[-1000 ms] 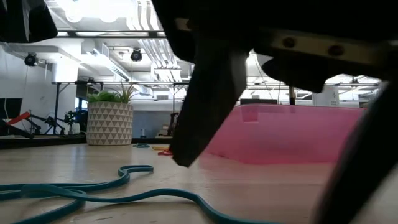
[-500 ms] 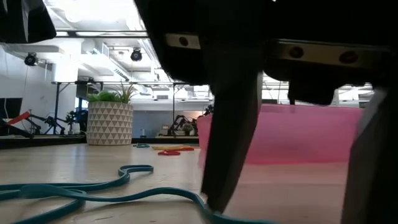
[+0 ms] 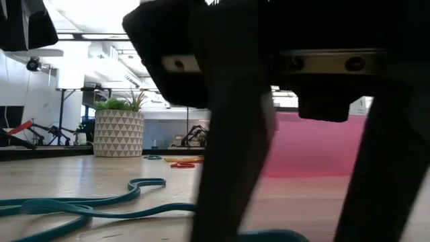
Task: Pick and place rubber bands into bin
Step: Put the blue rubber band into the pink bin
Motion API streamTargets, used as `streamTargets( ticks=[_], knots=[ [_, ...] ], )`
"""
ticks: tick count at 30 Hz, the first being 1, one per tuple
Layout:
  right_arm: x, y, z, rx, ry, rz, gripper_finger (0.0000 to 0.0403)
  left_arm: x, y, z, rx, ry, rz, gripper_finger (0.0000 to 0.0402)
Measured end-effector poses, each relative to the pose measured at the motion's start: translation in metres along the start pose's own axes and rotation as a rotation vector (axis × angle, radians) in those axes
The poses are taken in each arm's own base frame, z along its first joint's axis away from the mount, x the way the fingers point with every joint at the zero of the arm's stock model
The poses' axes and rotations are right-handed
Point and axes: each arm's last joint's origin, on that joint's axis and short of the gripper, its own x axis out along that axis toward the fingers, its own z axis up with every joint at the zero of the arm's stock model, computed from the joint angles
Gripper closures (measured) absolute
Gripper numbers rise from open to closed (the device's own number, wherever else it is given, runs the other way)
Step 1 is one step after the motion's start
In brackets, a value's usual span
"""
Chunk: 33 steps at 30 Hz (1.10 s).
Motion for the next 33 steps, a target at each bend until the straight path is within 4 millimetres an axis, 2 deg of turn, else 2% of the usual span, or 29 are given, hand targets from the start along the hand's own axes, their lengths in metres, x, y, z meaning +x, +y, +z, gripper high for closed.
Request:
streamTargets(
  ticks=[4, 7, 10, 14, 17, 21, 27, 30, 33],
  knots=[
    [0.000, 0.002, -0.003, 0.159, 0.019, 0.050, 0.0349, 0.000, 0.000, 0.000, 0.001, 0.000, 0.000, 0.0290],
    [-0.002, 0.003, -0.005, 0.356, 0.040, 0.074, 0.0384, 0.000, 0.000, 0.000, 0.001, 0.001, 0.002, 0.0290],
    [-0.008, 0.004, -0.004, 0.530, 0.063, 0.103, 0.0393, 0.000, 0.001, 0.000, 0.001, 0.001, 0.003, 0.0290],
    [-0.028, 0.006, 0.003, 0.625, 0.110, 0.059, 0.0394, 0.001, 0.002, 0.001, 0.026, -0.021, 0.018, 0.0290],
    [-0.063, 0.005, 0.015, 0.620, 0.148, -0.052, 0.0394, 0.002, 0.003, 0.002, 0.036, -0.052, 0.036, 0.0290],
    [-0.128, -0.001, 0.032, 0.610, 0.124, -0.284, 0.0394, 0.002, 0.004, 0.005, 0.043, -0.074, 0.041, 0.0290],
    [-0.219, -0.006, 0.042, 0.724, 0.053, -0.764, 0.0395, 0.002, 0.003, 0.010, 0.026, -0.103, 0.026, 0.0290],
    [-0.239, -0.008, 0.030, 0.793, 0.126, -0.901, 0.0395, 0.002, 0.002, 0.011, 0.019, -0.119, 0.015, 0.0290],
    [-0.246, -0.012, 0.012, 0.871, 0.227, -0.982, 0.0395, 0.002, 0.001, 0.012, 0.016, -0.143, 0.019, 0.0290]
  ],
)
